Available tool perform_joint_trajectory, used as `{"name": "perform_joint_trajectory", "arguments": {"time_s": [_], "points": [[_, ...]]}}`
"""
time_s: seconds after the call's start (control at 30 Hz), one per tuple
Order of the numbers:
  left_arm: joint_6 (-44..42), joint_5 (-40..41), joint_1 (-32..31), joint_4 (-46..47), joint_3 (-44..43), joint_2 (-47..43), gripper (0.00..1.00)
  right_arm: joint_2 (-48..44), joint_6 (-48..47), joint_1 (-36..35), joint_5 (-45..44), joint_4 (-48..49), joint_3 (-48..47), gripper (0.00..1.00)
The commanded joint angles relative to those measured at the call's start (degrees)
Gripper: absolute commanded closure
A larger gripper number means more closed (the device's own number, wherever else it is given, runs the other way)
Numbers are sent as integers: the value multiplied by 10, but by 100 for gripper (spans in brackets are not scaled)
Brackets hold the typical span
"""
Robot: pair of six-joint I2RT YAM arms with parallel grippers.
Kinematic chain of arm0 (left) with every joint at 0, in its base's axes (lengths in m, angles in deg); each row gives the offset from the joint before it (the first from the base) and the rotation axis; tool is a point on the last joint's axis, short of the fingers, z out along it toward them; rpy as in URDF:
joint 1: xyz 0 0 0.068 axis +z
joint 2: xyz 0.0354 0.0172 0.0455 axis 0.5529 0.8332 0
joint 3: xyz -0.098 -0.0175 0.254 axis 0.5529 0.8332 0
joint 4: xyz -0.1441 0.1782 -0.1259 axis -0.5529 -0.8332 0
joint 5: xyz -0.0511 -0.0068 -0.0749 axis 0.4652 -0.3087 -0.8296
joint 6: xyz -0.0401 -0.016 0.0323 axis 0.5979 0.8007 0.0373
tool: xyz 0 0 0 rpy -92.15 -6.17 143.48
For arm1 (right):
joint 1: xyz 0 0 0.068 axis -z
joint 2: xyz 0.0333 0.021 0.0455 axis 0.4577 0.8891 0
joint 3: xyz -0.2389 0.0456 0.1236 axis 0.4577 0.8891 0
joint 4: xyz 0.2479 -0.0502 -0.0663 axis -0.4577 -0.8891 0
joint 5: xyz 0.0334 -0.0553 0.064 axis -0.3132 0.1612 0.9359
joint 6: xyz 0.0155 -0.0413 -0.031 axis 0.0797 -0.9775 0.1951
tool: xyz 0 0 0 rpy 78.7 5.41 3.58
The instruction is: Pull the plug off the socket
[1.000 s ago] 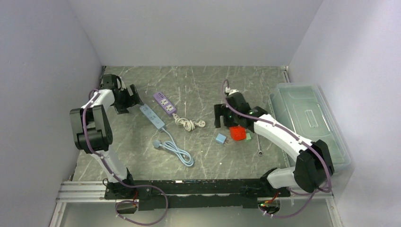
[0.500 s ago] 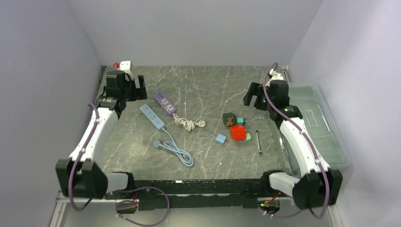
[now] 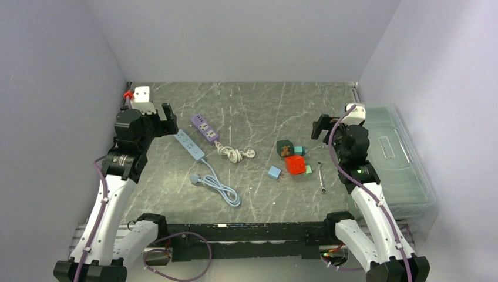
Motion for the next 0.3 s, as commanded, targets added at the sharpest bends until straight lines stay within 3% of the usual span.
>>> {"name": "perform_joint_trajectory", "arguments": {"time_s": [0.0,0.27], "points": [[9,4,-2,-3,0,10,0,-18,-11,0,-12,43,-8,0],[12,2,-2,-6,1,13,0,-19,-10,0,-6,36,-12,0]]}}
